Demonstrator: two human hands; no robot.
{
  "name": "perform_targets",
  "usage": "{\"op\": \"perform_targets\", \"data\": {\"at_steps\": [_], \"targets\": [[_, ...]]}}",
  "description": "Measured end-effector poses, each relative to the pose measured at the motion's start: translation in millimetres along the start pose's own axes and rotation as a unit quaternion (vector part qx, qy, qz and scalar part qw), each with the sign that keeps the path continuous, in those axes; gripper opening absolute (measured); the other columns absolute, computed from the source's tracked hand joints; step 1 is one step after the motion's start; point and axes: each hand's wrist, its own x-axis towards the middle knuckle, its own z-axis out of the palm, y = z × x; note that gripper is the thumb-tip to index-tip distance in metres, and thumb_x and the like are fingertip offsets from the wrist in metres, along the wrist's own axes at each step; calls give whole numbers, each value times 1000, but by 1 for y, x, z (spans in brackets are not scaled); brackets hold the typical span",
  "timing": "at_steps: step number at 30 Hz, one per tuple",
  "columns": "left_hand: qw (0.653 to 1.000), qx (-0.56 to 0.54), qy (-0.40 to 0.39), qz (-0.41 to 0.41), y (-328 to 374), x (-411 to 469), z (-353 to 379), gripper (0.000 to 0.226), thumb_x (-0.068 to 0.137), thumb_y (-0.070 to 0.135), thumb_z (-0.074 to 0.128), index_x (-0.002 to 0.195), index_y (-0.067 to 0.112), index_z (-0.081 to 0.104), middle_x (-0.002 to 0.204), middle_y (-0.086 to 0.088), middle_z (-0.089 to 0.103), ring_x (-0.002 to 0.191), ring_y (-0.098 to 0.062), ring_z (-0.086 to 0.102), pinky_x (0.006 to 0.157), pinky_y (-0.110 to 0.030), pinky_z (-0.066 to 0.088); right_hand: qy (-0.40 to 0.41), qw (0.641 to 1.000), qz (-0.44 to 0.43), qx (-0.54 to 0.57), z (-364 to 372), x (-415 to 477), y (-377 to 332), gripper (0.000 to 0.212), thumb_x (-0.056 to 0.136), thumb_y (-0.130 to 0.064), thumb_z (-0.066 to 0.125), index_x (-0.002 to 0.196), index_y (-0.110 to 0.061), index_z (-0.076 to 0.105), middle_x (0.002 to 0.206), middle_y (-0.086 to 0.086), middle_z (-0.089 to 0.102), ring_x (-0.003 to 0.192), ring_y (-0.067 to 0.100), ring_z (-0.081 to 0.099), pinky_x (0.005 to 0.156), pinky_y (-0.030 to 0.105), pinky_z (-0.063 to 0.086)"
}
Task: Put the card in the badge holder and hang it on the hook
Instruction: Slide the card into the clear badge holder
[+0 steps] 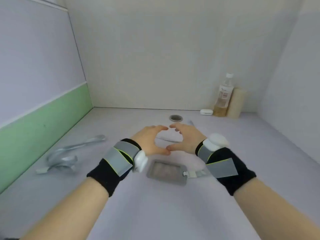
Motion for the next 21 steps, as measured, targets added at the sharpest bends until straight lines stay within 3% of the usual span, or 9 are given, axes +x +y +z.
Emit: {"op": "perform_targets", "data": {"at_steps": [4, 7, 10, 13, 16, 21], "targets": [[999, 9, -33, -26, 18, -16, 8, 69, 66, 57, 74, 126, 31, 52, 128, 6, 55, 117, -16, 51, 99, -32, 42, 14, 999, 31, 4, -4, -21, 4, 69, 69, -45, 75, 129, -22, 48, 124, 4, 56, 114, 20, 53, 97, 35, 43], [995, 25, -98, -17, 31, -23, 28, 75, 60, 61, 76, 126, 34, 53, 133, 8, 50, 125, -15, 44, 104, -34, 39, 12, 998, 60, 3, -3, -33, 14, 54, 70, -43, 75, 116, -19, 59, 111, 2, 62, 103, 19, 59, 92, 33, 47], [989, 68, -126, 26, 33, -18, 52, 81, 54, 67, 74, 126, 37, 52, 130, 8, 48, 123, -15, 42, 103, -38, 41, 1, 997, 73, -7, 4, -37, 29, 42, 72, -38, 74, 108, -18, 64, 109, 3, 66, 98, 18, 61, 90, 33, 48], [991, 59, -114, 32, 28, -10, 61, 72, 52, 67, 71, 117, 37, 58, 118, 6, 51, 111, -15, 46, 97, -39, 45, -1, 997, 78, 9, 10, -35, 38, 33, 75, -34, 71, 104, -17, 66, 106, 4, 67, 95, 17, 62, 90, 32, 49], [996, 35, -76, 27, 24, -3, 61, 58, 59, 55, 72, 110, 33, 61, 107, 5, 55, 103, -16, 49, 91, -39, 47, 12, 997, 74, 25, 15, -29, 41, 27, 79, -28, 67, 103, -14, 67, 104, 3, 67, 95, 17, 62, 89, 28, 48], [999, 17, -30, 15, 18, 10, 63, 64, 63, 45, 72, 121, 29, 51, 106, 8, 46, 98, -14, 50, 86, -29, 45, 29, 995, 66, 62, 24, -14, 46, 22, 81, -20, 61, 98, -15, 72, 101, 4, 71, 92, 16, 63, 84, 24, 47]]}}
